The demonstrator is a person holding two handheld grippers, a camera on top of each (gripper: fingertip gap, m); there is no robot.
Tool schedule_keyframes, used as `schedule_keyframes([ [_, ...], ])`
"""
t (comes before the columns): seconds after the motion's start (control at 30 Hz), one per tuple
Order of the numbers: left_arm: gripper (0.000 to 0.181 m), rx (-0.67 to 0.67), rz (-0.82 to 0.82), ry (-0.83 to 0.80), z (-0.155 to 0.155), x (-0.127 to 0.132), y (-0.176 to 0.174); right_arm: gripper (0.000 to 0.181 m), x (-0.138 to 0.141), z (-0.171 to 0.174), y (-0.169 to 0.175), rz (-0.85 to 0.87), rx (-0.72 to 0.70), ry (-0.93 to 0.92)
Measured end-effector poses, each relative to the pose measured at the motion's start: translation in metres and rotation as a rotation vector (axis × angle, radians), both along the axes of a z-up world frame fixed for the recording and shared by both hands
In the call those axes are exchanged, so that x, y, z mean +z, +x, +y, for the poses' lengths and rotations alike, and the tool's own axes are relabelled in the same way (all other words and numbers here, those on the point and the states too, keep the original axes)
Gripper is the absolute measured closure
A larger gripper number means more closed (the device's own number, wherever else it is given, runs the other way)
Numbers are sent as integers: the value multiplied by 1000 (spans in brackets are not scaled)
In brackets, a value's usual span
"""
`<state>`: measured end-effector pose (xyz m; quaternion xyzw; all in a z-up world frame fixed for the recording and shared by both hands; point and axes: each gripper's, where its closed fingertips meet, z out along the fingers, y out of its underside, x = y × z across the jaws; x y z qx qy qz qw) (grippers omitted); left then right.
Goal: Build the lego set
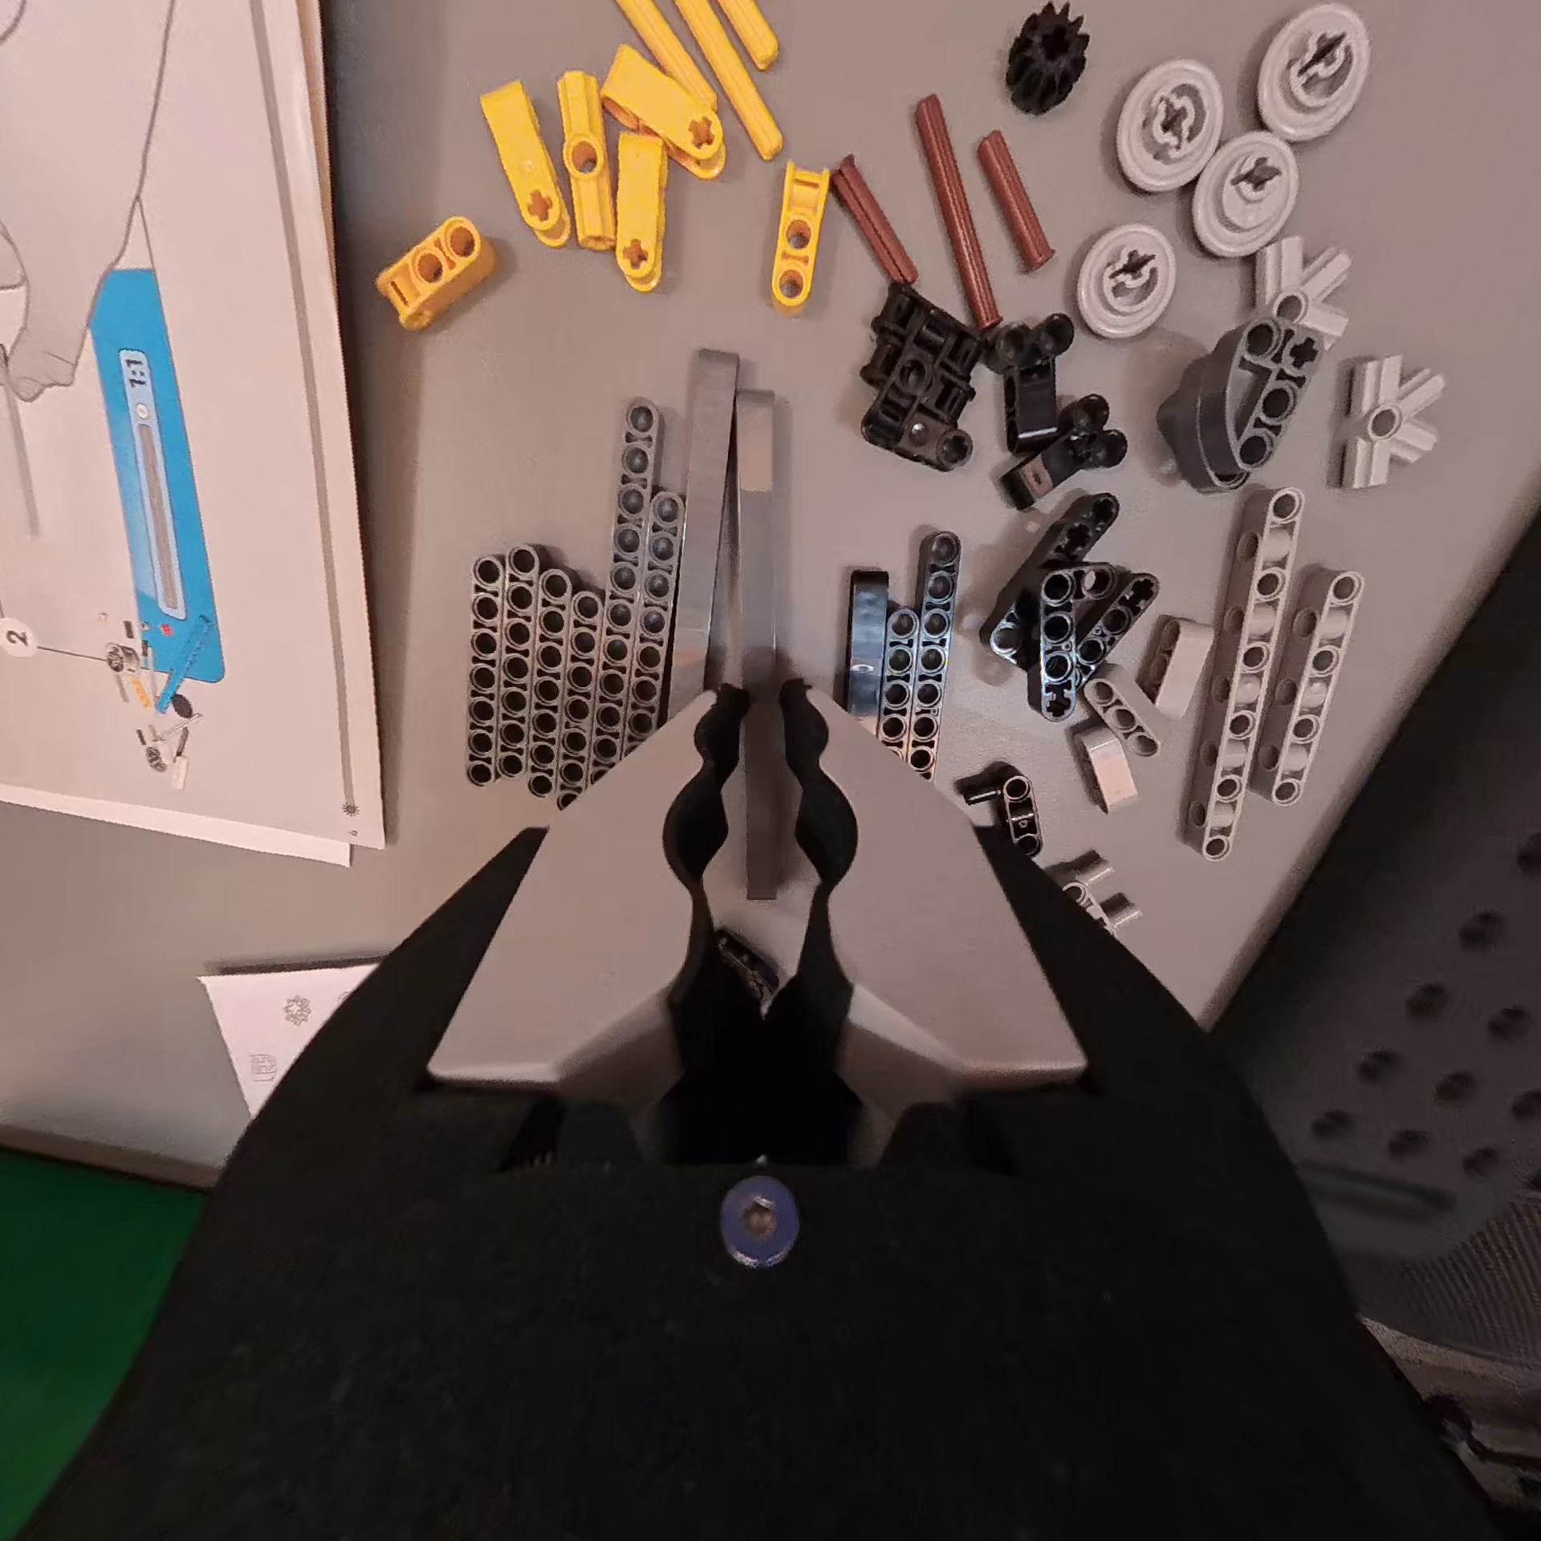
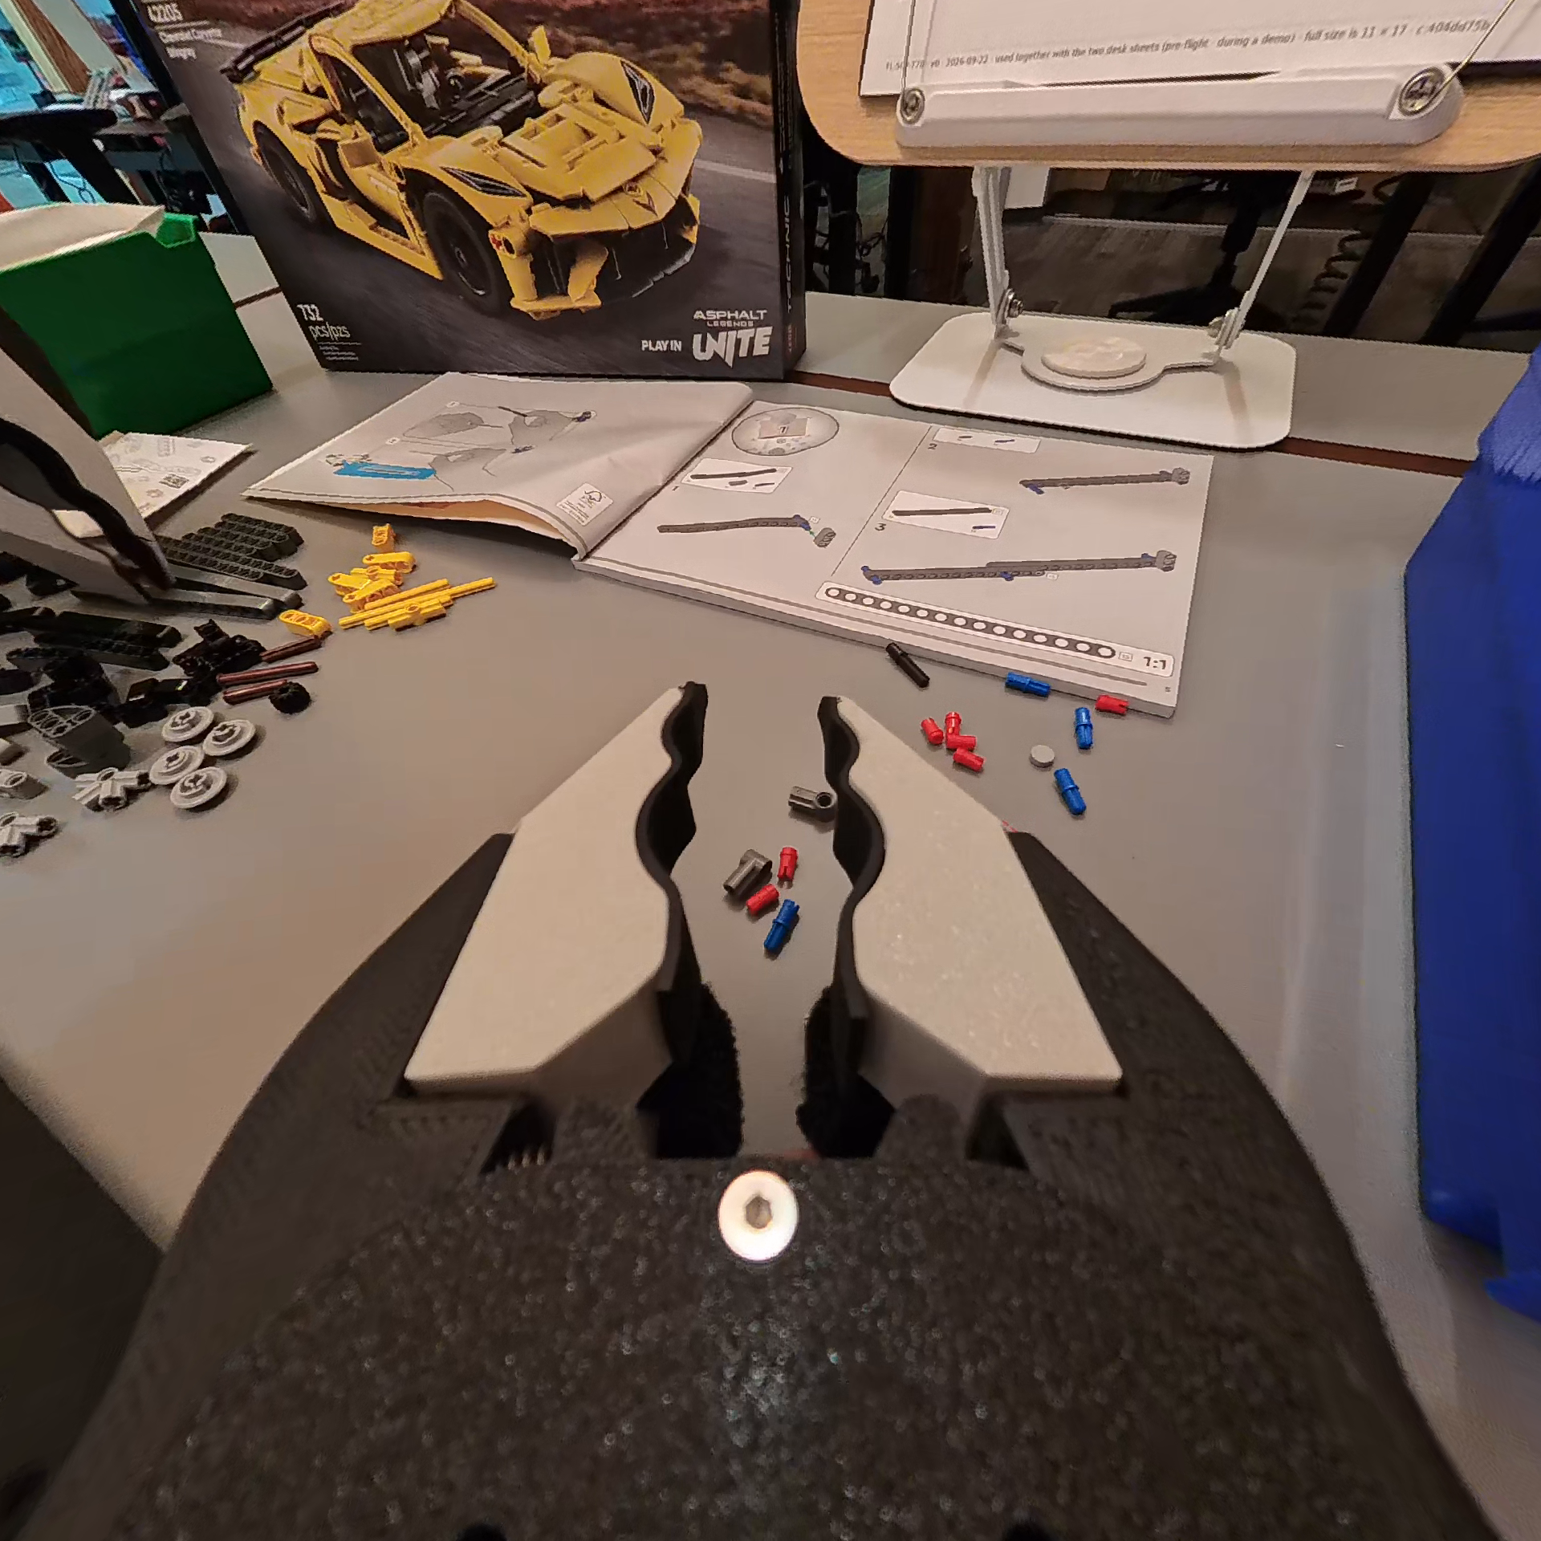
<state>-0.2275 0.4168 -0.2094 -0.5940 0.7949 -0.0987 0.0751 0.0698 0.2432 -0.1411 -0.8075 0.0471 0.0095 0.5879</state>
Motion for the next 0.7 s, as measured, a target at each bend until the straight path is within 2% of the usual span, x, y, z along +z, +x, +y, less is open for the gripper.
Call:
schedule_keyframes([
  [0.07,180,-4,-8,5,1,1,2,153,0,0,0,-2,0,-1],
  [0.17,181,-42,-24,20,5,12,7,153,1,0,0,-1,-1,4],
  [0.3,181,-77,-88,21,15,59,49,154,2,0,0,-5,1,8],
  [0.37,181,-102,-56,-33,6,74,64,154,1,0,-2,-8,9,5],
  [0.43,178,-121,52,-52,1,70,52,154,1,0,-3,-20,10,1],
  [0.5,173,-114,114,0,8,53,33,154,0,0,-4,-23,17,-5],
  [0.57,161,-83,123,26,13,35,15,154,-1,0,-7,-18,29,-7],
  [0.7,161,-17,55,-27,6,17,-7,154,-2,0,-9,-25,40,-12],
])
